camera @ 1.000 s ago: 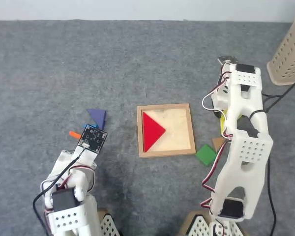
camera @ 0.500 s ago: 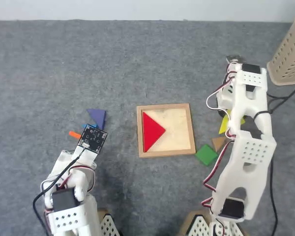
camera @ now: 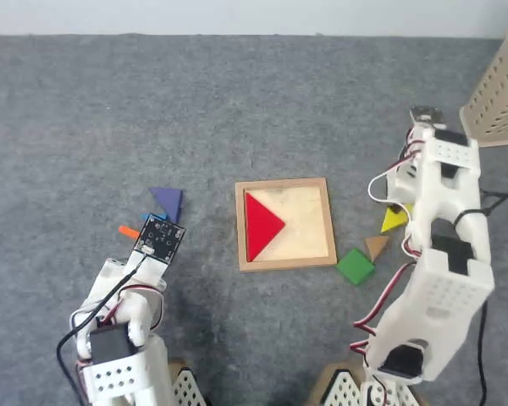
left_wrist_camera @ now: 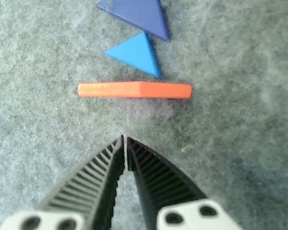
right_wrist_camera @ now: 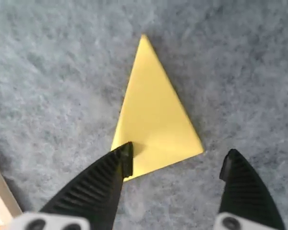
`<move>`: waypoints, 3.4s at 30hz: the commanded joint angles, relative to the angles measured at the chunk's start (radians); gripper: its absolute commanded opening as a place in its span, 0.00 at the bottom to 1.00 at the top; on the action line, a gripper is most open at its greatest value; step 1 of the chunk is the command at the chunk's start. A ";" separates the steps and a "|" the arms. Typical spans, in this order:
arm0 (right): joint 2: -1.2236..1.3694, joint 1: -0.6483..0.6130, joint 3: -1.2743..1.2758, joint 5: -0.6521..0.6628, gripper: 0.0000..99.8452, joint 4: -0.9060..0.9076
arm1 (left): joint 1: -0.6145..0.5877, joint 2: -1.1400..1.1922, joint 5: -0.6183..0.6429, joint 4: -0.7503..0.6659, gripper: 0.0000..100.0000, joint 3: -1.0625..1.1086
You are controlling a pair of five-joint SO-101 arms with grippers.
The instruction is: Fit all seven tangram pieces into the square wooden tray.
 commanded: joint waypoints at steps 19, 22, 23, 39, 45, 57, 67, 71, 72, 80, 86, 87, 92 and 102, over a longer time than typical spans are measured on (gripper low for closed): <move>0.059 -0.102 -0.029 0.029 0.30 -0.008 | 0.000 -0.023 -0.014 0.012 0.01 -0.013; 0.061 -0.102 -0.029 0.032 0.26 0.004 | 0.000 -0.023 -0.014 0.012 0.01 -0.013; 0.061 -0.101 -0.029 0.031 0.24 0.008 | 0.000 -0.023 -0.014 0.012 0.01 -0.013; -0.196 -0.050 0.029 -0.018 0.24 0.010 | 0.000 -0.023 -0.014 0.012 0.01 -0.013; -0.263 -0.045 0.187 -0.044 0.29 -0.045 | 0.000 -0.023 -0.014 0.012 0.01 -0.013; -0.001 -0.053 0.072 -0.087 0.29 -0.045 | 0.000 -0.023 -0.014 0.012 0.01 -0.013; 0.015 -0.054 0.040 -0.081 0.16 -0.041 | 0.000 -0.023 -0.014 0.012 0.01 -0.013; 0.013 -0.047 0.005 -0.080 0.14 -0.036 | 0.000 -0.023 -0.014 0.012 0.01 -0.013; 0.013 -0.045 -0.012 -0.080 0.14 -0.027 | 0.000 -0.023 -0.014 0.012 0.01 -0.013; 0.013 -0.053 -0.192 -0.057 0.14 0.107 | 0.000 -0.023 -0.014 0.012 0.01 -0.013; 0.013 -0.091 -0.318 -0.060 0.14 0.209 | 0.000 -0.023 -0.014 0.012 0.01 -0.013; 0.013 -0.105 -0.321 -0.061 0.14 0.213 | 0.000 -0.023 -0.014 0.012 0.01 -0.013; 0.022 -0.168 -0.318 -0.063 0.14 0.211 | 0.000 -0.023 -0.014 0.012 0.01 -0.013; 0.027 -0.128 -0.176 -0.135 0.28 0.110 | 0.000 -0.023 -0.014 0.012 0.01 -0.013</move>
